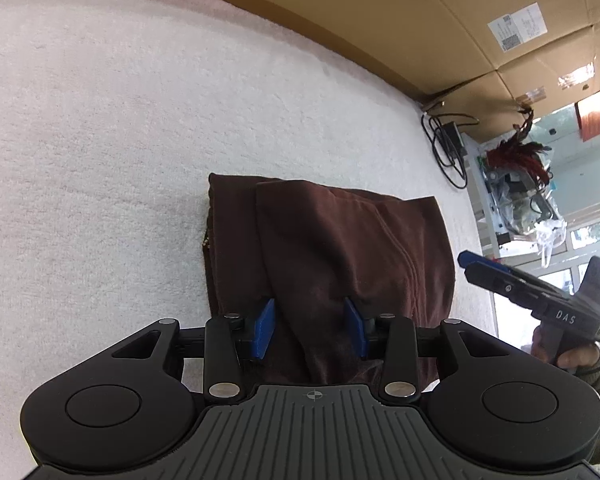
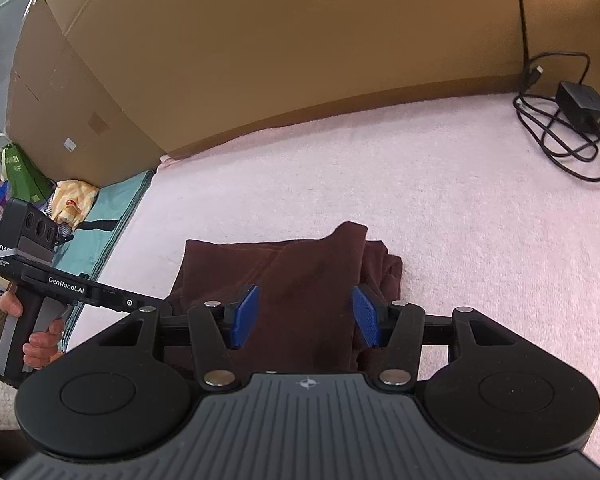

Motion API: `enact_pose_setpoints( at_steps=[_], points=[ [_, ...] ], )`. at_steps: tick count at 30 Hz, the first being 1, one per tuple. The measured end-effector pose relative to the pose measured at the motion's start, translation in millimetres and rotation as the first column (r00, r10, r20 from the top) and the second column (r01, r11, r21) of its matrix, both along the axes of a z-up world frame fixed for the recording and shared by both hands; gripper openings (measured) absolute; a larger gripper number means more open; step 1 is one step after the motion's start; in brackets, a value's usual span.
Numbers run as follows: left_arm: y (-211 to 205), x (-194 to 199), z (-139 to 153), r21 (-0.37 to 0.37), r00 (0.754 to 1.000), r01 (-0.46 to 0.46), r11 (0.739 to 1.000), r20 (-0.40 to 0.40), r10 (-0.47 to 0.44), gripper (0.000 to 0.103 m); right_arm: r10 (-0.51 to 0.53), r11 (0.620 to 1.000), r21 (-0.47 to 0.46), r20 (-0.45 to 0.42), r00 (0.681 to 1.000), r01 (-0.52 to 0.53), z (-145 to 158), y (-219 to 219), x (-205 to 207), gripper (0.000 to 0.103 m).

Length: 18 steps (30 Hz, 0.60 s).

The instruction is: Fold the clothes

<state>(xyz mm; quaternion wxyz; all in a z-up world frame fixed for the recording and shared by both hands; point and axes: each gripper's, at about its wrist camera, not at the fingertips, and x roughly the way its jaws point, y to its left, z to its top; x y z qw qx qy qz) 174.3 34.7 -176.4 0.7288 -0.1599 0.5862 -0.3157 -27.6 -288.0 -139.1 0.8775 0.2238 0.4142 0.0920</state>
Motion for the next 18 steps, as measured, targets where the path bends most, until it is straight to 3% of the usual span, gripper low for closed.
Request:
enact_pose_setpoints(
  at_steps=[3, 4, 9, 15, 17, 18],
  points=[
    [-0.3, -3.6, -1.1, -0.005, 0.999, -0.040, 0.999, -0.003, 0.040, 0.006, -0.026, 0.999, 0.019, -0.004, 1.000, 0.026, -4.2, -1.4, -7.7, 0.060],
    [1.4, -4.9, -1.1, -0.010, 0.998, -0.059, 0.998, -0.007, 0.059, 0.002, -0.031, 0.999, 0.026, -0.006, 0.999, 0.031, -5.4, -1.9, -10.4, 0.060],
    [11.5, -15.0, 5.5, -0.046, 0.991, -0.135, 0.990, -0.003, 0.135, 0.000, -0.045, 0.997, 0.055, -0.013, 0.999, 0.046, -9.9, -1.3, -19.7, 0.060],
    [17.5, -25.0, -2.5, 0.003, 0.986, -0.164, 0.986, 0.008, 0.164, 0.000, -0.044, 0.997, 0.064, -0.043, 0.998, 0.046, -19.8, 0.3, -23.4, 0.058],
    [18.8, -26.3, -8.6, -0.001, 0.984, -0.176, 0.984, 0.008, 0.176, 0.000, -0.024, 0.997, 0.070, -0.059, 0.998, 0.028, -24.2, 2.8, -22.1, 0.049],
    [18.2, -26.6, -10.8, -0.002, 0.984, -0.179, 0.984, 0.007, 0.179, 0.000, -0.008, 0.997, 0.071, -0.068, 0.998, 0.013, -26.7, 4.1, -21.2, 0.035]
  ],
)
